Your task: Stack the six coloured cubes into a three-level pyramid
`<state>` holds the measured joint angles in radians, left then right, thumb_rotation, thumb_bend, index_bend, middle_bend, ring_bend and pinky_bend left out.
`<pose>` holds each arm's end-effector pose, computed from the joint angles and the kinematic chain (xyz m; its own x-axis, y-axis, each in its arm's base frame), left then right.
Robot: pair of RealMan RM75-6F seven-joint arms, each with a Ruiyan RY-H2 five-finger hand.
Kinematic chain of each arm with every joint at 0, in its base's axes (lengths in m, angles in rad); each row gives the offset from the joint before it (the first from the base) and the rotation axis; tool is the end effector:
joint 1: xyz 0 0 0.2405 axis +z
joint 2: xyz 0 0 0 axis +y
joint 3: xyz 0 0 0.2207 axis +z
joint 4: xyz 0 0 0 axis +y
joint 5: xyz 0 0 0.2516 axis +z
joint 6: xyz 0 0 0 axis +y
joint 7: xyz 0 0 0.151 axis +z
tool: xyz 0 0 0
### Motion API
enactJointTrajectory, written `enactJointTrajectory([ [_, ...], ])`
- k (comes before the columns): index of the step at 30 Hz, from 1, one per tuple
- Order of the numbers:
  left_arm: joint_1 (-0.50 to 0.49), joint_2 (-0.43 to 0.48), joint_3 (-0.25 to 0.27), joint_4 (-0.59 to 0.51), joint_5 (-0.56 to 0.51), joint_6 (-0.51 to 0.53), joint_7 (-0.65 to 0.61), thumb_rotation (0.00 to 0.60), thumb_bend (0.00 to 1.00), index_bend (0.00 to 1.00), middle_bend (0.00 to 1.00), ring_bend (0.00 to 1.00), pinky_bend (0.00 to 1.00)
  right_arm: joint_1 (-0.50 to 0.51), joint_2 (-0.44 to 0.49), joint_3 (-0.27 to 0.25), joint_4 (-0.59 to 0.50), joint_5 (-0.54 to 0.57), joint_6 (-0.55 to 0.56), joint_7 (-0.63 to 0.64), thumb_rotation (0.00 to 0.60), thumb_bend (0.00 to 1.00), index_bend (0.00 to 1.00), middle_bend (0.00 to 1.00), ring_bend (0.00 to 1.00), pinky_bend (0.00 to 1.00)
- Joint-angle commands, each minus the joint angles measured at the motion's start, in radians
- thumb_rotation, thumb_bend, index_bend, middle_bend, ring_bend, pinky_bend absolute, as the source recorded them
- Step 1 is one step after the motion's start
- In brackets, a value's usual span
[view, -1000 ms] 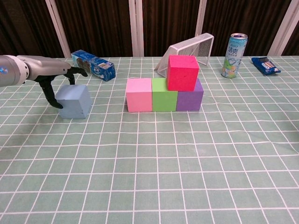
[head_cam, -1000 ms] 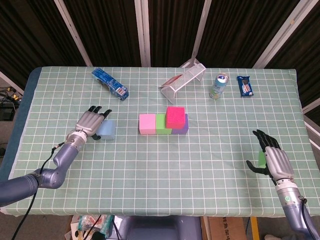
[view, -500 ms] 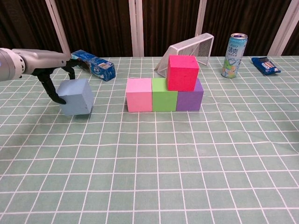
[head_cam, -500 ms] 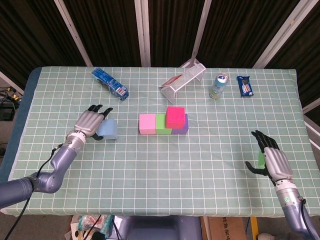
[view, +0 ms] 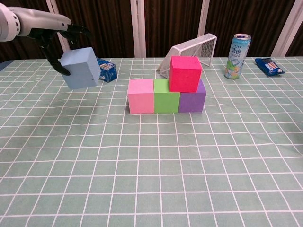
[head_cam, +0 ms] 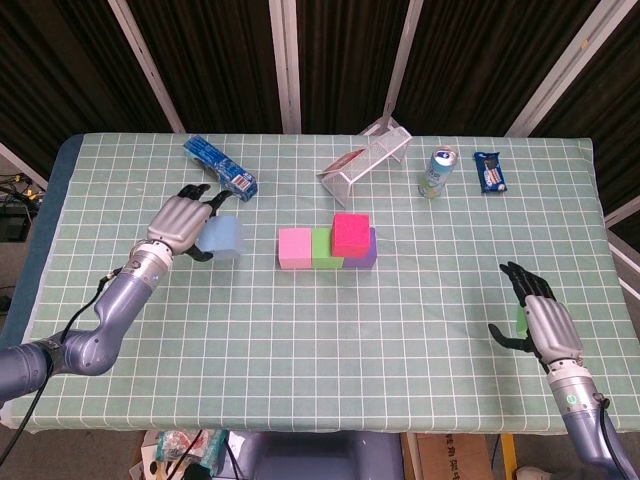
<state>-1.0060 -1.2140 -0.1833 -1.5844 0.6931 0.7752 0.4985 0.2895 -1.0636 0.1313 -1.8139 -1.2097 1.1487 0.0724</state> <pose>-0.1014 0.4068 0.0236 0.5898 0.2727 0.7601 0.8013 -0.3141 -0.5091 -0.2509 -0.2512 0.0749 0.1197 -0.2197 0.9682 -0.9889 0.0595 0.1358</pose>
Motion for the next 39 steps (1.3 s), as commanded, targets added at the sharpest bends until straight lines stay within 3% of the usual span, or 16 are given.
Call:
enactJointTrajectory([
  [1, -0.055, -0.001, -0.009, -0.026, -0.070, -0.004, 0.047, 0.600, 0.27, 0.01, 0.36, 0.06, 0.10, 0.001, -0.002, -0.001, 0.001, 0.000, -0.003, 0.000, 0.600, 0.35, 0.00, 0.00, 0.00, 0.02],
  [10, -0.186, -0.048, -0.022, -0.019, -0.270, 0.034, 0.147, 0.600, 0.27, 0.01, 0.37, 0.06, 0.10, 0.001, -0.013, -0.005, 0.016, -0.005, -0.006, 0.003, 0.600, 0.35, 0.00, 0.00, 0.00, 0.02],
  [16, -0.273, -0.089, -0.003, 0.020, -0.413, 0.042, 0.222, 0.600, 0.27, 0.01, 0.37, 0.06, 0.10, -0.004, -0.042, -0.003, 0.054, -0.029, 0.034, -0.027, 0.600, 0.35, 0.00, 0.00, 0.00, 0.02],
  [22, -0.315, -0.134, 0.016, 0.056, -0.470, 0.050, 0.254, 0.600, 0.27, 0.01, 0.36, 0.06, 0.10, -0.017, -0.097, 0.014, 0.130, -0.075, 0.133, -0.067, 0.600, 0.35, 0.00, 0.00, 0.00, 0.02],
  [27, -0.330, -0.167, 0.019, 0.096, -0.491, 0.050, 0.253, 0.600, 0.27, 0.01, 0.36, 0.06, 0.10, -0.018, -0.086, 0.025, 0.117, -0.044, 0.100, -0.005, 0.600, 0.35, 0.00, 0.00, 0.00, 0.02],
  [39, -0.351, -0.213, 0.004, 0.153, -0.467, 0.039, 0.234, 0.600, 0.27, 0.01, 0.36, 0.06, 0.10, -0.020, -0.098, 0.043, 0.137, -0.045, 0.121, 0.006, 0.600, 0.35, 0.00, 0.00, 0.00, 0.00],
])
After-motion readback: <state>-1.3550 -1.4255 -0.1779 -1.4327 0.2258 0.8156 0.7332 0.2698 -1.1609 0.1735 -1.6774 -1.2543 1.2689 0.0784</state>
